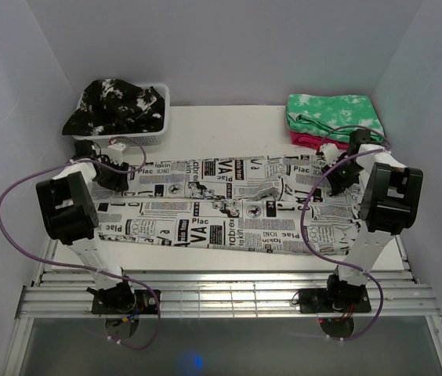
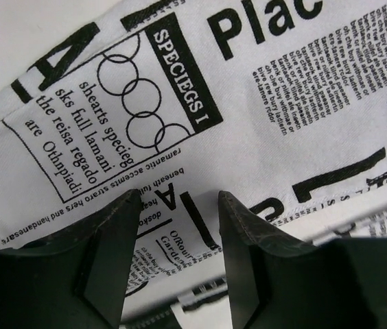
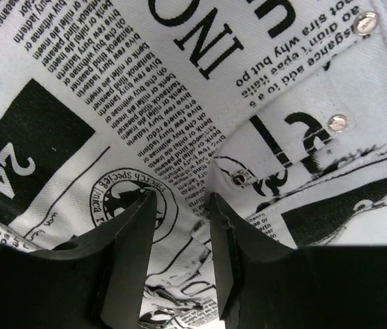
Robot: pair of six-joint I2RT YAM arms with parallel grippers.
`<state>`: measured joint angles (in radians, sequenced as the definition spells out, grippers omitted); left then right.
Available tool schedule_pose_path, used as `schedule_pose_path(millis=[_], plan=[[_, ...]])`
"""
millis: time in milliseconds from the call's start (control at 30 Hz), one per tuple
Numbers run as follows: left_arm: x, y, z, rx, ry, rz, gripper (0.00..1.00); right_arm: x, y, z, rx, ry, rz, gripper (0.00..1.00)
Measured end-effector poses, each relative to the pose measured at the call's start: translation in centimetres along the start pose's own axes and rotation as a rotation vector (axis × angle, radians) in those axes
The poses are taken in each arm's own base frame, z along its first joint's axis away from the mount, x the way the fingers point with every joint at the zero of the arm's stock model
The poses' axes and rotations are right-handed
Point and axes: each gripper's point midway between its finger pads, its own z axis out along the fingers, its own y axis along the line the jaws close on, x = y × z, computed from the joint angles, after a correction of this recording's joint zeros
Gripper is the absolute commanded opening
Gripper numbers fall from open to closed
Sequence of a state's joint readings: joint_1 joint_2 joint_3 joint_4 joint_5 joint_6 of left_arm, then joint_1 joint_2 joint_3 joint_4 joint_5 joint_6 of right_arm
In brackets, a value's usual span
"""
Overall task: Fold and stack the trousers
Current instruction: Flatten the trousers out
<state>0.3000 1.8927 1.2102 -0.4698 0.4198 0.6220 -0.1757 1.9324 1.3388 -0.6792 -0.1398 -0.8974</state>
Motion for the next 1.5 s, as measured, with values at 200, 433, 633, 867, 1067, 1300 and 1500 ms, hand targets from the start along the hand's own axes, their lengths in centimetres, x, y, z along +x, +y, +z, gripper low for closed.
schedule_pose_path(millis=[200, 433, 633, 867, 1067, 1300, 1500], plan=[[1.7, -0.9, -1.6, 0.023, 0.076, -0.015, 0.67, -1.4, -1.2, -2.4, 0.015, -0.013, -0.048, 0.47], [-4.9, 3.7, -4.7, 0.038, 0.041, 0.124, 0.76, -8.2, -8.6, -10.4, 0.216, -0.189, -0.274, 0.50], [-8.2, 5.0, -6.1, 0.081, 0.001, 0.322, 0.76, -9.4, -11.7, -10.5, 0.171, -0.212, -0.467, 0.49], [-5.6, 3.4, -3.6, 0.194, 0.030, 0.321, 0.83, -7.0, -11.1, -2.4, -0.024, -0.154, -0.498, 0.61], [-3.6, 2.5, -2.4, 0.236, 0.040, 0.312, 0.83, -5.8, -11.0, -0.1, -0.056, -0.129, -0.512, 0.66], [-4.3, 3.9, -3.0, 0.232, -0.040, 0.362, 0.83, -5.1, -12.2, 1.2, -0.030, -0.109, -0.557, 0.69], [-6.9, 6.9, -3.9, 0.188, -0.096, 0.522, 0.81, -5.0, -12.2, 1.7, -0.027, -0.108, -0.587, 0.66]])
